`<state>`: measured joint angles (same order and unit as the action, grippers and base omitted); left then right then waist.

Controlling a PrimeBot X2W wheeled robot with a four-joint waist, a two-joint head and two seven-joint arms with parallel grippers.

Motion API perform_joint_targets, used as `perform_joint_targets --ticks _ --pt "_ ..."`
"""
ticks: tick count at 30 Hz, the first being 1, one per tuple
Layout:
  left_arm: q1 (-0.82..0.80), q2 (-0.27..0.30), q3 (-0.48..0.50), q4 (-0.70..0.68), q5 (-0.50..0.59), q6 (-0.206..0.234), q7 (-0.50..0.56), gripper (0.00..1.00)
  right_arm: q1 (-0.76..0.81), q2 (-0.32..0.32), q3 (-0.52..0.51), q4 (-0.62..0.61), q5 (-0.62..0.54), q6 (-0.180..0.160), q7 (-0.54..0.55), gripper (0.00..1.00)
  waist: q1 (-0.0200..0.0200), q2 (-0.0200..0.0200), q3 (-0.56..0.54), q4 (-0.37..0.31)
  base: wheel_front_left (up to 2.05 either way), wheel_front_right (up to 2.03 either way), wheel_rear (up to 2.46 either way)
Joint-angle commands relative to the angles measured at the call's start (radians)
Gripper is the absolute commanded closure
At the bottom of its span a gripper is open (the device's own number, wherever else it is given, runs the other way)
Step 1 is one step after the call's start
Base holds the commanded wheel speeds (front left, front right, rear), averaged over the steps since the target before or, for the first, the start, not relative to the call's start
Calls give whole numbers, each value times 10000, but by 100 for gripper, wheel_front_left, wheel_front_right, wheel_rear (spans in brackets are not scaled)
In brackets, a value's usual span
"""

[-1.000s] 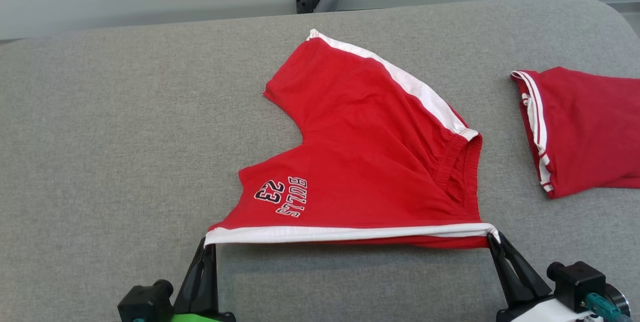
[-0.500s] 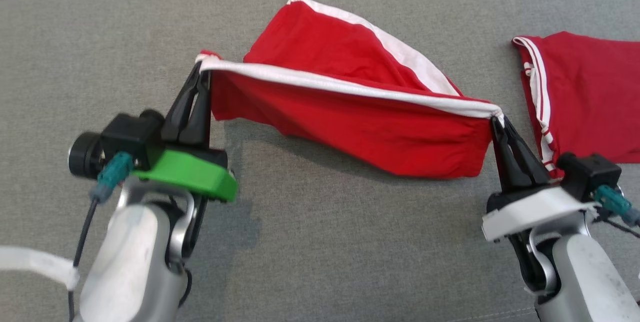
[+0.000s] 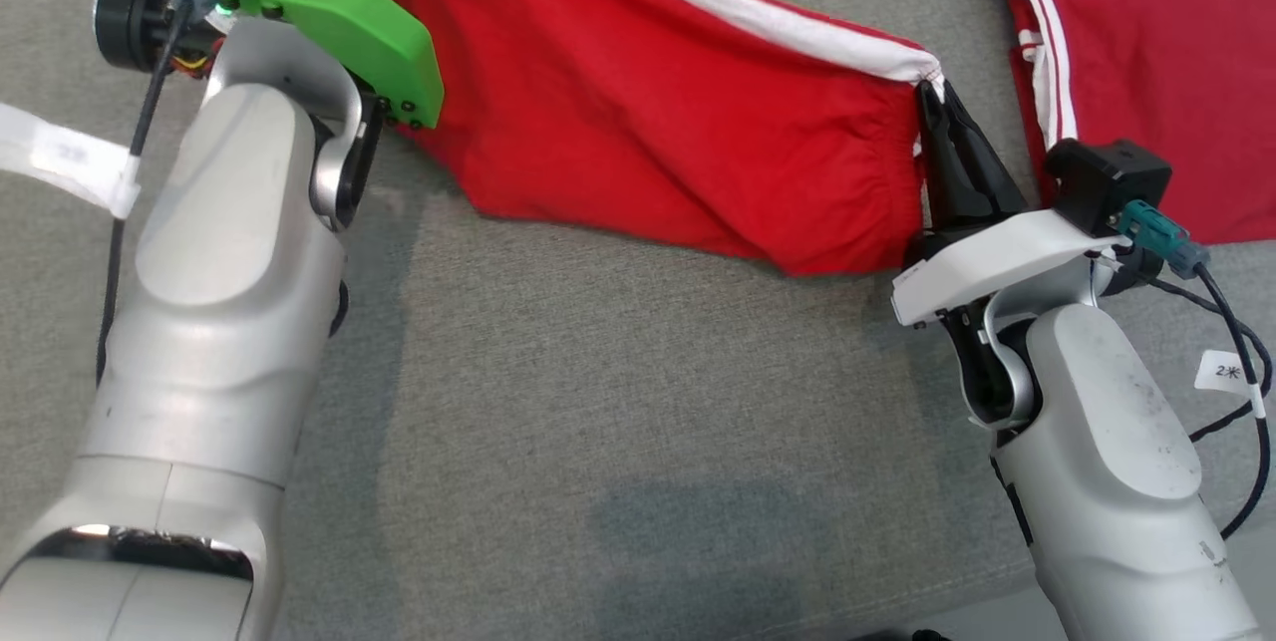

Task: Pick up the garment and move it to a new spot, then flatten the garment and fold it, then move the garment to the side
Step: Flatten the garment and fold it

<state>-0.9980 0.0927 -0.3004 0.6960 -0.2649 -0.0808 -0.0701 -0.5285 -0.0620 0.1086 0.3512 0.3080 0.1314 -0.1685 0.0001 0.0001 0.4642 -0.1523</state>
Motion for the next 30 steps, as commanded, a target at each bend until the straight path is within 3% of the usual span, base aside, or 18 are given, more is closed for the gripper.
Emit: perform_joint_targets --ticks 1,10,11,12,13,14,19,24,30 --pt "-587 13 55 699 -56 -39 -239 100 -320 28 63 301 91 -16 -193 100 -1 -1 581 -686 0 0 0" --pt "-2146 61 54 3840 -198 -97 -319 100 -1152 91 1074 1328 616 -16 -598 100 -1 -1 894 -1305 0 0 0" --pt "-2237 40 53 4059 -235 -146 -321 89 -1189 95 1163 1411 628 -16 -637 100 -1 -1 909 -1321 0 0 0" --pt "-2295 16 10 4260 -253 -178 -317 54 -1224 99 1210 1473 654 -16 -659 74 -1 -1 922 -1323 0 0 0" --pt "-2302 -13 -12 4437 -284 -221 -303 0 -1243 98 1241 1519 679 -16 -693 22 -1 -1 921 -1312 0 0 0" --pt "-2314 -45 -12 4589 -322 -255 -364 0 -1229 100 1317 1556 637 -16 -735 0 -1 -1 910 -1294 0 0 0" --pt "-1997 -144 32 4723 -565 -329 -1424 0 -745 -72 1427 1240 383 -16 -905 0 -1 -1 712 -1037 0 0 0" --pt "-1354 -140 151 3998 -534 -41 -1916 0 -108 -412 1049 68 -202 -16 -976 0 -1 -1 447 -700 0 0 0" --pt "428 15 762 892 -332 443 -1948 0 792 -355 -194 -1803 -970 -16 -980 0 -1 -1 110 -298 0 0 0"
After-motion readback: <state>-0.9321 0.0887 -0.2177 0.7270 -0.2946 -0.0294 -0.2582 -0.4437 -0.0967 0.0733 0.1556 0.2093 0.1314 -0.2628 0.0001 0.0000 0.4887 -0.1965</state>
